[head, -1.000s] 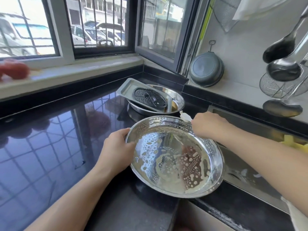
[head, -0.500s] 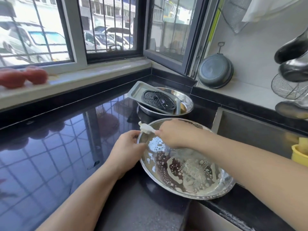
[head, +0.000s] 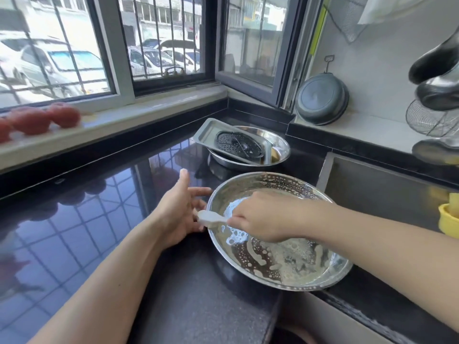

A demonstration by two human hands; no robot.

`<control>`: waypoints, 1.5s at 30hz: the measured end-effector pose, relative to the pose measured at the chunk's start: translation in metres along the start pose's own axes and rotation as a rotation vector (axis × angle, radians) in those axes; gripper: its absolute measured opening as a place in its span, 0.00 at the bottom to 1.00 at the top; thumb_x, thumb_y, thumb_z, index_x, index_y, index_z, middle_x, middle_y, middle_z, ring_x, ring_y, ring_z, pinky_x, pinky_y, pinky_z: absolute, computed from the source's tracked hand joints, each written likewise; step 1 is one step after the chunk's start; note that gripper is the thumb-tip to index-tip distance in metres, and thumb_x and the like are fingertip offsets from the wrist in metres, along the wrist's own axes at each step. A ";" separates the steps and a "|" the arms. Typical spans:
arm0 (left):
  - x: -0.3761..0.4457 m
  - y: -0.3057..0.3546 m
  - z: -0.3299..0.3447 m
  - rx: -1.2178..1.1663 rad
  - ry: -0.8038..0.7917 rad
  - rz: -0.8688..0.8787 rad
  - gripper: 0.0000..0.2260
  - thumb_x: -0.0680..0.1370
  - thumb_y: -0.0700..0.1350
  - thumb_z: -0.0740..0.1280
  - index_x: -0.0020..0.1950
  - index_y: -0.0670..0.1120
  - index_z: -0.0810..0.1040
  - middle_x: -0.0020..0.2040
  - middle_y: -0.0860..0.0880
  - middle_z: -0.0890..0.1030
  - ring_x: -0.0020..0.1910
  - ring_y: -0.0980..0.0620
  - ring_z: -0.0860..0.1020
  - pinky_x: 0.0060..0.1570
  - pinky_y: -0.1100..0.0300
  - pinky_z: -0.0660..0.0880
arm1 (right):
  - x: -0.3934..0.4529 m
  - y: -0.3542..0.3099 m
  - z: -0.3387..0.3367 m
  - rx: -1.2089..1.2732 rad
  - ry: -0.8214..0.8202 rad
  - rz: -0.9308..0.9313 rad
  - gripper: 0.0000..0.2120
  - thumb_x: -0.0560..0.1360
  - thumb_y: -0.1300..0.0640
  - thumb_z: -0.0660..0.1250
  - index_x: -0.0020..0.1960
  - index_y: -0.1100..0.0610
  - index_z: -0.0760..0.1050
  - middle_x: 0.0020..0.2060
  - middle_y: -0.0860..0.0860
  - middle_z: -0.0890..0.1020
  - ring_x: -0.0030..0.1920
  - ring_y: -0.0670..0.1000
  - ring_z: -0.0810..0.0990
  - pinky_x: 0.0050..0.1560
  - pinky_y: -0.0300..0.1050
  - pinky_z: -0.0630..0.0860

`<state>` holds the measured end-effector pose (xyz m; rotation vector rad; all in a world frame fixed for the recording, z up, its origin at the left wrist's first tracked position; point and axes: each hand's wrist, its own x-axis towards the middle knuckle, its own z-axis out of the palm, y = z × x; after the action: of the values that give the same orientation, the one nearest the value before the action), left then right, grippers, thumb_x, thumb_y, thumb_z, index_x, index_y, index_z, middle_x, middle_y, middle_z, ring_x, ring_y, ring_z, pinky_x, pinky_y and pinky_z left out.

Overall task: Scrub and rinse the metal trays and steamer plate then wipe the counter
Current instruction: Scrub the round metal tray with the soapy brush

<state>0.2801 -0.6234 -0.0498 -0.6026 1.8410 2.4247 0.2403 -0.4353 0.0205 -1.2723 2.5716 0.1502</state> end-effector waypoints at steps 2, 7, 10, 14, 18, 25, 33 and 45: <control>-0.004 0.003 0.001 -0.011 0.004 -0.005 0.32 0.85 0.67 0.50 0.63 0.40 0.77 0.36 0.43 0.74 0.32 0.46 0.73 0.26 0.58 0.72 | -0.011 0.000 0.002 -0.026 -0.033 -0.042 0.21 0.86 0.44 0.52 0.36 0.49 0.65 0.33 0.44 0.71 0.35 0.44 0.68 0.40 0.49 0.64; -0.021 0.004 0.015 0.230 0.073 0.126 0.05 0.82 0.38 0.67 0.57 0.43 0.80 0.35 0.45 0.78 0.28 0.52 0.71 0.24 0.61 0.68 | -0.027 0.001 0.002 -0.096 -0.069 -0.094 0.22 0.85 0.42 0.53 0.37 0.52 0.70 0.33 0.46 0.73 0.34 0.44 0.70 0.41 0.48 0.64; -0.024 0.001 0.020 0.367 0.112 0.205 0.12 0.81 0.34 0.68 0.51 0.52 0.83 0.39 0.43 0.80 0.30 0.51 0.73 0.26 0.60 0.71 | -0.041 0.004 0.003 -0.130 -0.092 -0.114 0.21 0.84 0.41 0.53 0.42 0.52 0.73 0.34 0.46 0.75 0.37 0.47 0.73 0.44 0.49 0.69; -0.025 -0.006 0.032 0.661 0.258 0.361 0.19 0.78 0.36 0.64 0.40 0.62 0.80 0.39 0.56 0.86 0.38 0.52 0.84 0.41 0.59 0.79 | -0.076 0.017 0.008 -0.216 -0.088 -0.119 0.18 0.84 0.40 0.52 0.47 0.49 0.74 0.39 0.48 0.78 0.39 0.51 0.69 0.44 0.48 0.68; -0.029 -0.006 0.039 0.681 0.304 0.372 0.18 0.77 0.37 0.64 0.47 0.62 0.82 0.39 0.58 0.85 0.46 0.51 0.86 0.46 0.59 0.81 | -0.115 0.033 0.008 -0.243 -0.115 -0.063 0.17 0.84 0.39 0.51 0.44 0.46 0.69 0.39 0.49 0.76 0.39 0.48 0.69 0.45 0.45 0.66; -0.028 -0.009 0.035 0.688 0.272 0.393 0.21 0.75 0.36 0.64 0.44 0.63 0.84 0.43 0.50 0.88 0.46 0.45 0.86 0.51 0.48 0.83 | -0.172 0.089 0.021 -0.176 -0.169 0.229 0.20 0.83 0.36 0.52 0.40 0.47 0.68 0.32 0.45 0.75 0.35 0.44 0.73 0.41 0.45 0.71; -0.024 -0.009 0.036 0.696 0.278 0.386 0.20 0.76 0.35 0.64 0.55 0.56 0.86 0.40 0.56 0.87 0.42 0.52 0.86 0.44 0.59 0.81 | -0.159 0.142 0.012 -0.068 -0.118 0.455 0.22 0.84 0.43 0.55 0.38 0.54 0.73 0.34 0.46 0.79 0.40 0.45 0.77 0.50 0.48 0.76; -0.019 -0.015 0.040 0.738 0.294 0.408 0.19 0.75 0.36 0.63 0.56 0.54 0.86 0.45 0.56 0.86 0.47 0.55 0.83 0.44 0.60 0.77 | -0.096 0.076 0.025 -0.043 -0.032 0.446 0.21 0.76 0.64 0.59 0.63 0.47 0.77 0.54 0.50 0.75 0.46 0.55 0.78 0.47 0.50 0.78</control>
<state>0.2901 -0.5774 -0.0490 -0.5658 2.9801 1.6364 0.2400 -0.3104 0.0221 -0.6811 2.7950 0.3090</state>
